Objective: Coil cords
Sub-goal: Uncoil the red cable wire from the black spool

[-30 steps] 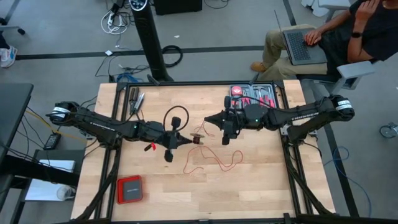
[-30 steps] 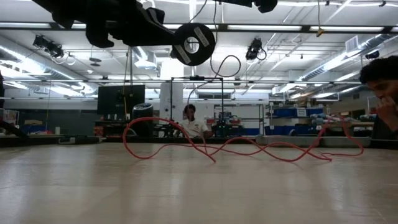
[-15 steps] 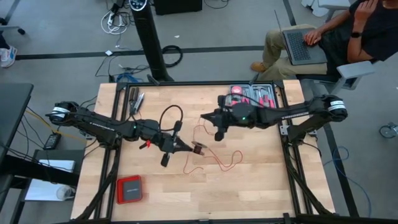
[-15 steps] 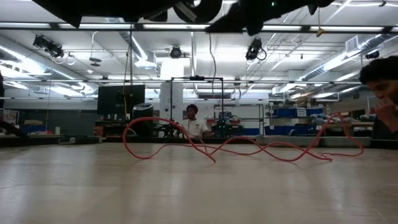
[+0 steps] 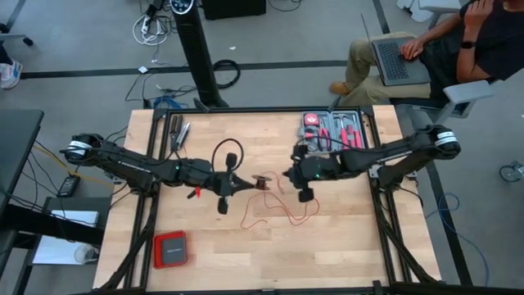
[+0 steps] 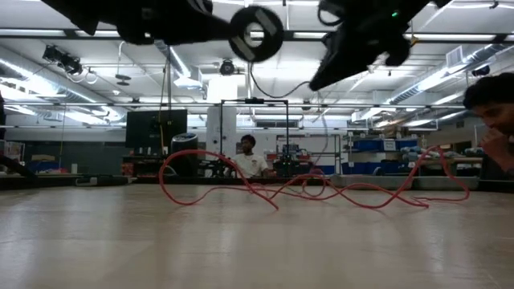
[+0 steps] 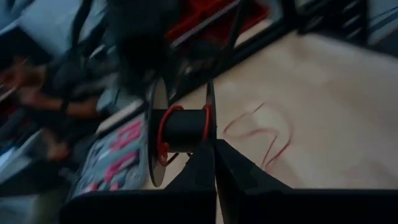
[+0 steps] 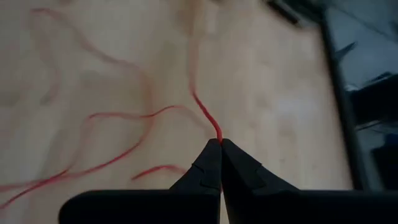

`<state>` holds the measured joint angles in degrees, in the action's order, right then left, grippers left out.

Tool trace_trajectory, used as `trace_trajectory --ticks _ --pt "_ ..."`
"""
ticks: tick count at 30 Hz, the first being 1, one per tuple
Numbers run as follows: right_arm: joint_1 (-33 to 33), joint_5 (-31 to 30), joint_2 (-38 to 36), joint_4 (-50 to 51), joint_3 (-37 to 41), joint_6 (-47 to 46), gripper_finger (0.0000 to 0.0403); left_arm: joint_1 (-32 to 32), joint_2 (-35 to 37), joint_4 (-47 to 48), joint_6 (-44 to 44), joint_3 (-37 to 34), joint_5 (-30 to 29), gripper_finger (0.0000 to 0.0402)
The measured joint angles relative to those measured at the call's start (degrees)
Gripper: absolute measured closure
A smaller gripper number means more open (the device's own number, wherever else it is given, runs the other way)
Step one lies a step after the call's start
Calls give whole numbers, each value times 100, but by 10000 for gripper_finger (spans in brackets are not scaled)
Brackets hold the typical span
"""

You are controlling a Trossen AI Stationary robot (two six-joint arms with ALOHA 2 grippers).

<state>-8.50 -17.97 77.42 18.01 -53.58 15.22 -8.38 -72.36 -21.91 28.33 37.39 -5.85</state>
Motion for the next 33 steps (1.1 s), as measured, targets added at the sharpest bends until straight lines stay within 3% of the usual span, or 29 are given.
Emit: trace_trajectory --ticks 3,9,17,20,25,33 --pt "-281 116 -331 424 2 -138 403 2 0 154 -28 0 -376 401" --pt "-722 609 -1294 478 2 -111 403 2 0 476 -62 0 -456 401" --pt "-825 904 -2229 -1398 2 949 403 13 0 558 -159 0 -453 401" --pt "-735 803 -2213 -2177 2 1491 403 11 2 454 -159 0 -330 401" --pt "-403 30 -1775 -3039 0 2035 403 2 4 283 -164 0 93 401" --pt "144 47 -727 -3230 2 1930 403 -2 4 126 -164 0 340 401"
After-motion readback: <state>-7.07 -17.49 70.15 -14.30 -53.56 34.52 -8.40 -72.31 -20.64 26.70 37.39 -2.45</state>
